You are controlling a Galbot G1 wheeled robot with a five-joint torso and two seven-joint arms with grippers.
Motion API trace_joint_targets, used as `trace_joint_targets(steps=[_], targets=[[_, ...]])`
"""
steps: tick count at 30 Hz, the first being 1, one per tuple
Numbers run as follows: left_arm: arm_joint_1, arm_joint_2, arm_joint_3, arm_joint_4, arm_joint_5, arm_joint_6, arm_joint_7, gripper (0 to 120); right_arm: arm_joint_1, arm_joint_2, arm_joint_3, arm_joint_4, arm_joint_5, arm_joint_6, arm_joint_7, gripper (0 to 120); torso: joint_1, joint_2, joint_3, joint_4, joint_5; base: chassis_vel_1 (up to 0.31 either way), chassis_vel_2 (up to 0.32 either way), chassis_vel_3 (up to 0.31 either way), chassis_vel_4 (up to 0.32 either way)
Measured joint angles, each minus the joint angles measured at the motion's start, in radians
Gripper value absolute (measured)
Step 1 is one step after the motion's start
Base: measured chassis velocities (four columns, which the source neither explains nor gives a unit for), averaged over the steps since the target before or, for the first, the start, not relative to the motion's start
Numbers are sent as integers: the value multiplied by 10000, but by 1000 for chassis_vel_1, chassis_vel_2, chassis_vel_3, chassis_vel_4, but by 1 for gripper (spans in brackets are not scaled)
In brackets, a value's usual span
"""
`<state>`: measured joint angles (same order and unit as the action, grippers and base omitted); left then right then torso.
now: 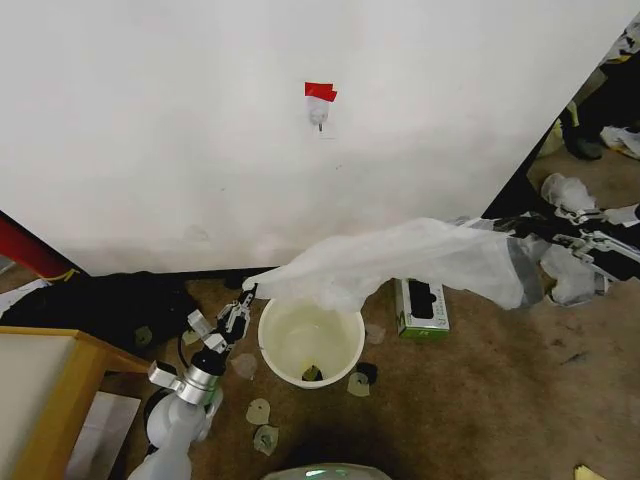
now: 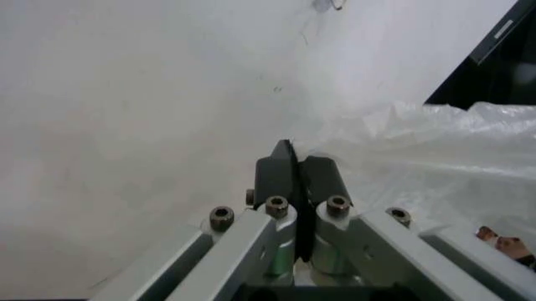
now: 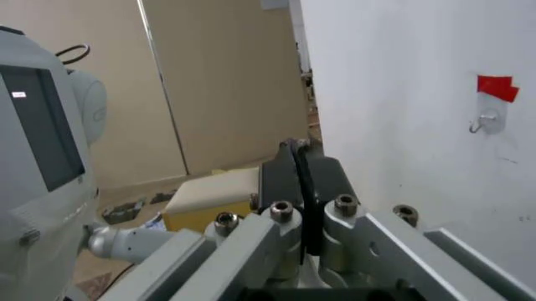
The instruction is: Place the garbage bag over the trash bin.
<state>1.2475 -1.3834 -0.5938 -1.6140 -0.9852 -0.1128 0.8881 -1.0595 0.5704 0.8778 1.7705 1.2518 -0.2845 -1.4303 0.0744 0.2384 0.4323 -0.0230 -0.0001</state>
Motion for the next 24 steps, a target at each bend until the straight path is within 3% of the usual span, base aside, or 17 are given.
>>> trace_joint_targets(steps=[5, 7, 8, 24], targets=[[-85, 85, -31, 220, 74, -65, -606, 0, -78, -11, 302, -29, 224, -37, 3, 0, 0, 0, 0, -4, -1, 0, 0, 0, 0], [-147, 123, -31, 341, 153, -146, -906, 0, -131, -9, 475, 40, 513, -61, 145, 0, 0, 0, -1, 4, 7, 0, 0, 0, 0], [-163, 133, -22, 423, 179, -174, -1061, 0, -174, -4, 568, 115, 746, -66, 335, 0, 0, 0, -1, -1, -6, 0, 0, 0, 0], [-290, 87, 124, 971, 720, -371, -1291, 0, -289, 423, 447, 1704, 2821, 88, 2691, 0, -1, 0, -1, 1, 4, 0, 0, 0, 0]])
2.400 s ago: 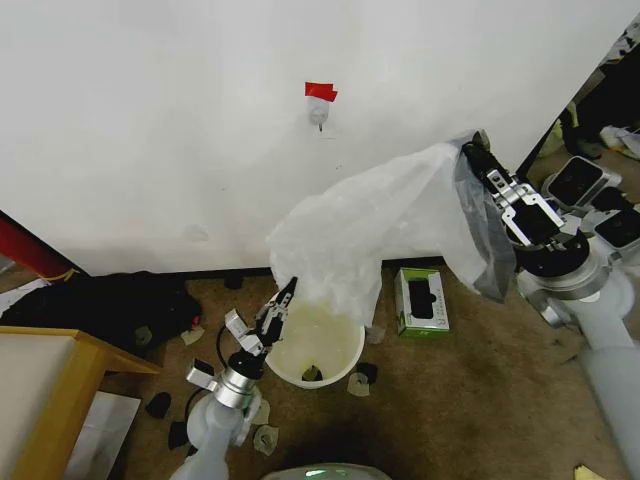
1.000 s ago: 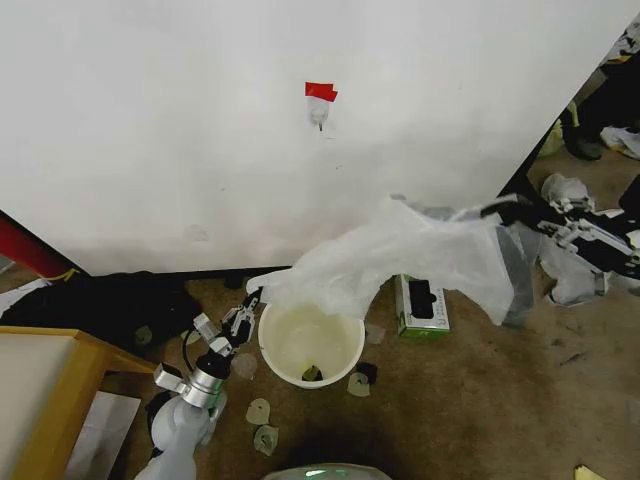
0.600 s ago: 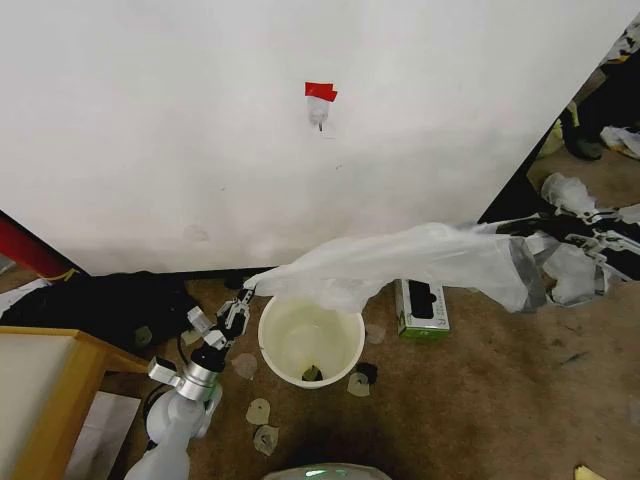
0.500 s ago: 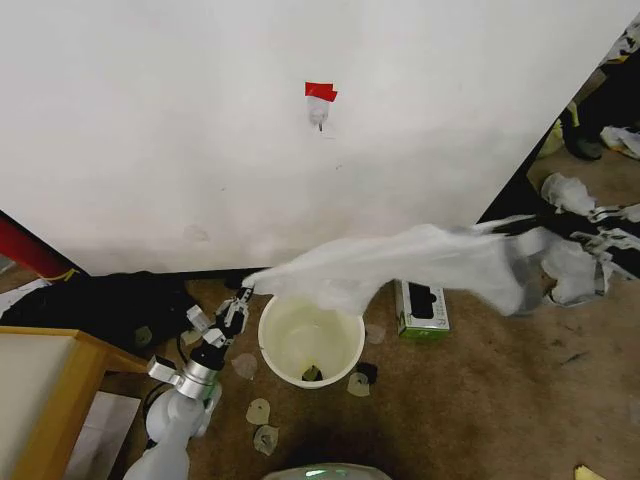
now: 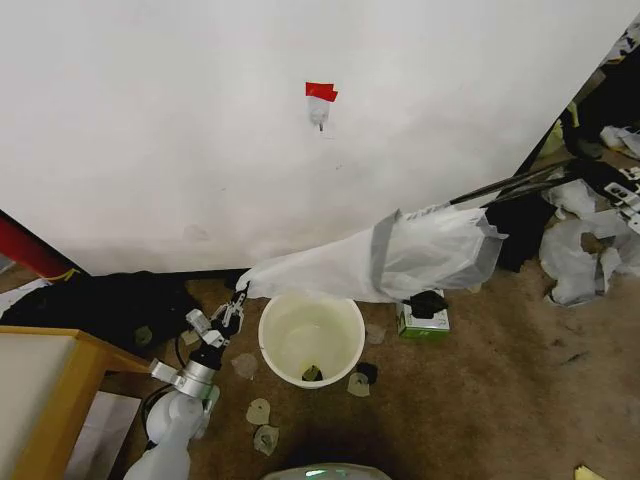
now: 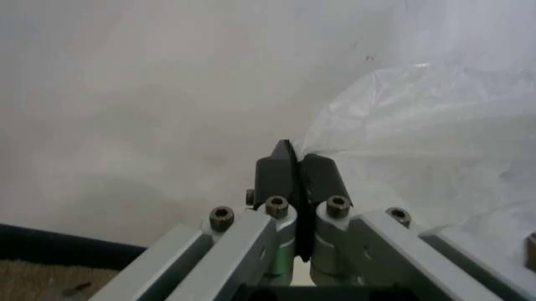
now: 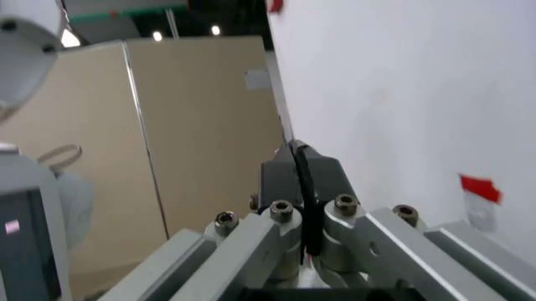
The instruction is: Place the garbage bag over the trash bin.
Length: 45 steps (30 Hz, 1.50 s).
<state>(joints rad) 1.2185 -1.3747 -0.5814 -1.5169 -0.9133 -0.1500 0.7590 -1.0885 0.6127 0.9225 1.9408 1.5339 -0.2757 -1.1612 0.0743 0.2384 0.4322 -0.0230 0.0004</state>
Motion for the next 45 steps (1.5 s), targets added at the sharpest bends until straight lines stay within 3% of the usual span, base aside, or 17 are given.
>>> trace_joint_targets(steps=[8, 18, 22, 24, 27, 29, 34, 38, 41, 45], targets=[[-102, -53, 19, 382, 328, -147, -586, 0, 634, 4, -214, 977, 1488, 208, 1095, 0, 0, 0, 2, 0, -7, 0, 0, 0, 0], [170, -174, 77, -181, 258, -152, -236, 0, 778, 131, -738, 873, 793, 237, 902, 0, 1, 0, 2, -1, -3, 0, 0, 0, 0], [248, -134, 223, -418, 688, -129, -404, 16, 981, 160, -1191, 860, 649, 347, 1115, 0, 1, 0, 2, -4, -4, 0, 0, 0, 0], [257, -118, 253, -446, 829, -126, -544, 18, 1038, 158, -1231, 860, 666, 354, 1148, 0, 1, 0, 2, -5, -6, 0, 0, 0, 0], [347, 15, 332, -609, 1765, -107, -1390, 34, 1504, 107, -1412, 837, 871, 376, 1359, 0, 1, 0, 2, 0, -5, 0, 0, 0, 0], [378, 58, 333, -648, 1992, -107, -1593, 38, 1630, 84, -1431, 833, 939, 377, 1412, 0, 1, 0, 2, 0, -5, 0, 0, 0, 0], [735, 494, 292, -1451, 2880, 160, -2572, 61, 1796, 8, -1420, 971, 1080, 405, 1574, 0, 2, 0, 2, 1, -2, 0, 0, 0, 0], [878, 863, 300, -1716, 3090, 378, -1807, 73, 1761, 32, -1383, 1046, 1104, 482, 1751, 0, 2, 0, 0, -3, -1, 0, 0, 0, 0], [974, 1250, 302, -1559, 3983, 397, -876, 86, 1871, 25, -1369, 1100, 1309, 673, 2297, 0, 2, 0, 0, -1, -6, 0, 0, 0, 0], [1008, 1487, 307, -1398, 4543, 395, -425, 97, 1963, 31, -1364, 1159, 1490, 821, 2748, 0, 2, 0, 0, 2, -7, 0, 0, 0, 0]])
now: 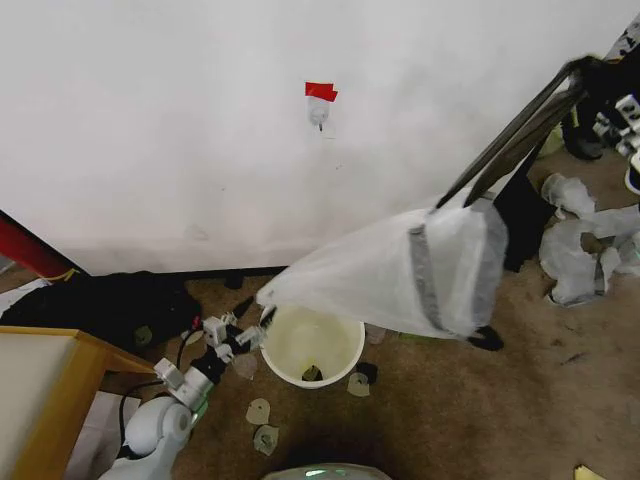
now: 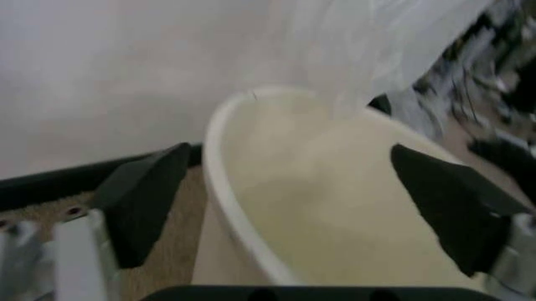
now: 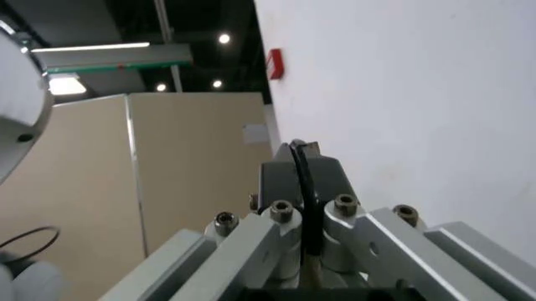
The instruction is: Place the garbage bag over the trash bin.
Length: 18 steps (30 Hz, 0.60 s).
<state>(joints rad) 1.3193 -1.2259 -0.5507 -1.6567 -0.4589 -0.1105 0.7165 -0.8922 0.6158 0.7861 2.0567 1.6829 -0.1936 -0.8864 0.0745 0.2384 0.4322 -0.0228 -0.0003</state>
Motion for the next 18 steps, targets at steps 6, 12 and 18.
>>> trace_joint_targets(steps=[6, 12, 18], targets=[[-115, 191, -262, -49, 407, -403, 191, 100, -166, 28, 64, 195, -4, 204, 559, 0, 0, 0, 1, -3, 2, 0, 0, 0, 0], [189, 483, -102, -2148, -1655, -391, -1532, 100, -507, 56, 192, 378, -334, 398, 1034, 0, -1, 0, 0, -5, 8, 0, 0, 0, 0], [674, 552, 334, -4698, -2509, 459, -5249, 100, -512, 260, -171, 321, -1145, 481, 1191, 0, -2, 0, 1, -1, 2, 0, 0, 0, 0]])
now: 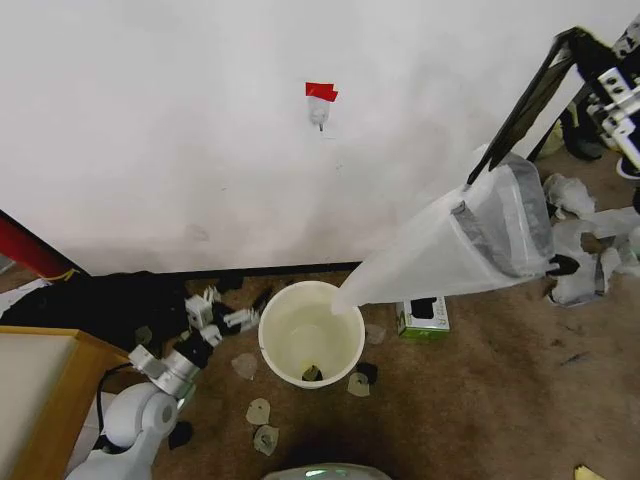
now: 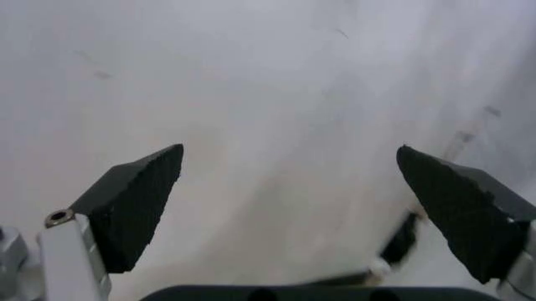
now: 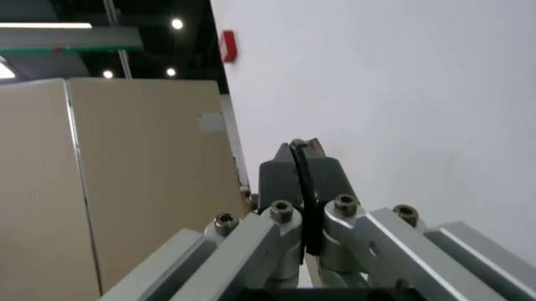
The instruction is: Place the garbage bag over the trash bin.
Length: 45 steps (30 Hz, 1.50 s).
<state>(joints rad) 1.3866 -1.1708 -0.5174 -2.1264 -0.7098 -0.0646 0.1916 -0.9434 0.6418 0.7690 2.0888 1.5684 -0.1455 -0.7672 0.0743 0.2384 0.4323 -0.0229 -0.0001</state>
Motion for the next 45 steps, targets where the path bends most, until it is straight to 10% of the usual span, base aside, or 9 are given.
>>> trace_joint_targets(steps=[11, 19, 45], targets=[[829, 311, 1552, -3499, 685, 2237, -3482, 100, -301, 59, -299, 223, -376, 23, 261, 0, 0, 0, 0, -2, 0, 0, 0, 0, 0], [901, 450, 2220, -3878, 632, 4007, -5195, 100, -722, 2, -443, 636, -524, 57, 546, 0, 0, 0, -1, -4, -4, 0, 0, 0, 0], [818, 337, 3590, -3755, 340, 3422, -3377, 100, 2743, 1655, -5703, -1507, -2052, 194, 803, 0, 2, 0, 0, -4, -6, 0, 0, 0, 0]])
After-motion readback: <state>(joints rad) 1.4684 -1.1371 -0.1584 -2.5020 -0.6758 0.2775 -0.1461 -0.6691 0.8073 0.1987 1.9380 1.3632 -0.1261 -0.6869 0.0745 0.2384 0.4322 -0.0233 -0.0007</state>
